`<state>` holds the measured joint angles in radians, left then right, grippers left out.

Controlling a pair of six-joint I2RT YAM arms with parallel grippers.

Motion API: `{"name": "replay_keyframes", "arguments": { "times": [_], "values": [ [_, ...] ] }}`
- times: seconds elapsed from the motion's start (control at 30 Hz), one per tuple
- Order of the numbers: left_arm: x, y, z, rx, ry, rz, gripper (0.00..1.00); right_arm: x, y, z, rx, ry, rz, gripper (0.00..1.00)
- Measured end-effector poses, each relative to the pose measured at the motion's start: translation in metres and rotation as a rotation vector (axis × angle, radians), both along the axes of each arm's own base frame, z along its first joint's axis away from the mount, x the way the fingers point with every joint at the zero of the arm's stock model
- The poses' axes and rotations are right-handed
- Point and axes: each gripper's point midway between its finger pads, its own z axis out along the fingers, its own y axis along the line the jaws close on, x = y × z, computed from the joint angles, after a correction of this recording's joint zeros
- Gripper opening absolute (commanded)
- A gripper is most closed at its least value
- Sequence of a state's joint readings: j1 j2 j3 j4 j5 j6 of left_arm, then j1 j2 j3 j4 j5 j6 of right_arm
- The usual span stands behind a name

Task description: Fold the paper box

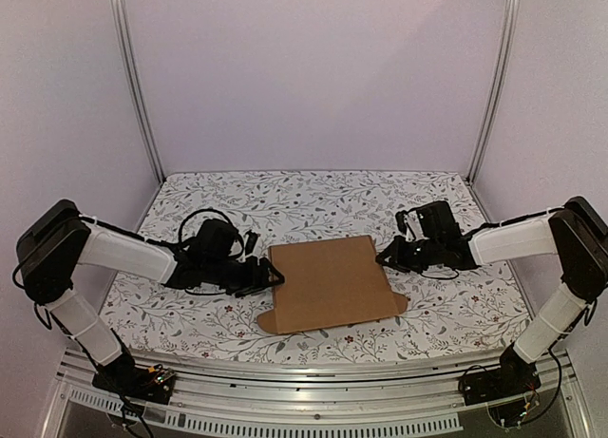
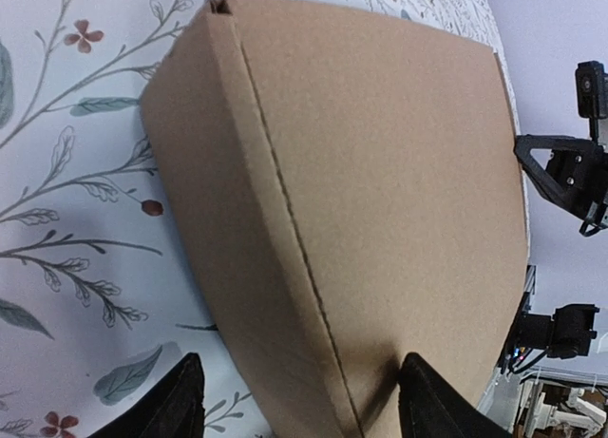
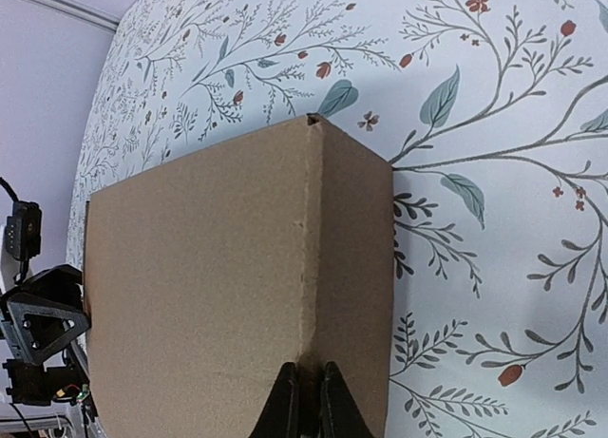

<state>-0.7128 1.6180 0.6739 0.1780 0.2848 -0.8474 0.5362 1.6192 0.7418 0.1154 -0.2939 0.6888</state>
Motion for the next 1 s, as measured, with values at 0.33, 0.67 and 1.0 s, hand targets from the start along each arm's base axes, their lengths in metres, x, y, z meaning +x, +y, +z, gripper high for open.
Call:
{"name": "replay_keyframes", "arguments": {
  "times": [0.33, 0.67, 1.0],
  "values": [
    [-0.008, 0.003, -0.006, -0.054, 0.039, 0.009, 0.83, -0.004, -0.005, 0.000, 0.007, -0.020, -0.014, 0.00],
    [-0.012, -0.006, -0.004, -0.181, 0.062, 0.011, 0.99, -0.003, -0.011, -0.003, 0.032, -0.037, -0.020, 0.00],
    [-0.006, -0.018, -0.001, -0.299, 0.077, 0.000, 0.98, -0.003, -0.015, -0.004, 0.057, -0.049, -0.020, 0.00]
  ]
}}
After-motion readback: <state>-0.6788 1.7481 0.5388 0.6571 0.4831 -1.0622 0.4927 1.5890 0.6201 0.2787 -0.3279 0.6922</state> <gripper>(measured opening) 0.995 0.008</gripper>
